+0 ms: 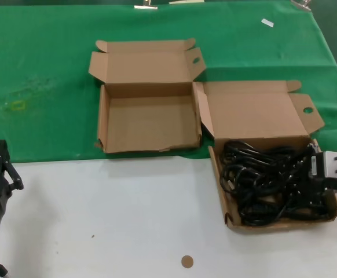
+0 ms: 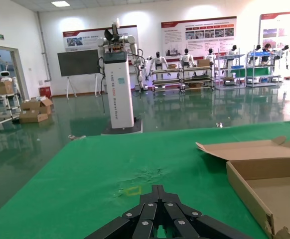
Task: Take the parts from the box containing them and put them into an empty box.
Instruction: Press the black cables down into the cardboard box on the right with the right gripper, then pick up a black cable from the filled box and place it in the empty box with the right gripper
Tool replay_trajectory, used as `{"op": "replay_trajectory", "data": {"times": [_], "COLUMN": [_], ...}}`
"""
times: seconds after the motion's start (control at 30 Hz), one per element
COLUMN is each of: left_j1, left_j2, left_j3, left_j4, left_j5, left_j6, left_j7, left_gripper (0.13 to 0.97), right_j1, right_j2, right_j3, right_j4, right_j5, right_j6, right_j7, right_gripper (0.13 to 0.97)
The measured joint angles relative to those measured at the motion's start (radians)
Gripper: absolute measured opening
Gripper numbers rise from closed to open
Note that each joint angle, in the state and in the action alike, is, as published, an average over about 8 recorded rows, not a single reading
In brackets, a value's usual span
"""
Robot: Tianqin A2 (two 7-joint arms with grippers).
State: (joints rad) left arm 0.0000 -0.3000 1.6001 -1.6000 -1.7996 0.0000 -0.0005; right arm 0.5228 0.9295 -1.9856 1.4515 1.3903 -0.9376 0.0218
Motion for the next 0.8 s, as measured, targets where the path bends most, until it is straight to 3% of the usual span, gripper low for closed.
{"op": "replay_trajectory", "data": {"times": [0.33,0.8], "left_j1": [0.000,0.000], "left_j2": [0.000,0.000], "left_j3": [0.000,0.000], "left_j4": [0.000,0.000], "left_j5": [0.000,0.000], "left_j6": [0.000,0.000], "left_j7": [0.000,0.000], "left_gripper": [0.144,0.144], "right_j1": [-0.021,0.014], "right_j2": [0.014,0.036], "right_j3": [0.021,0.052], "right_j4": [0.026,0.097], "right_j5": [-0.001,-0.004], "right_j6": [-0.007,-0.042], "right_j7": [0.010,0.057], "right_gripper": [0.213,0.179]}}
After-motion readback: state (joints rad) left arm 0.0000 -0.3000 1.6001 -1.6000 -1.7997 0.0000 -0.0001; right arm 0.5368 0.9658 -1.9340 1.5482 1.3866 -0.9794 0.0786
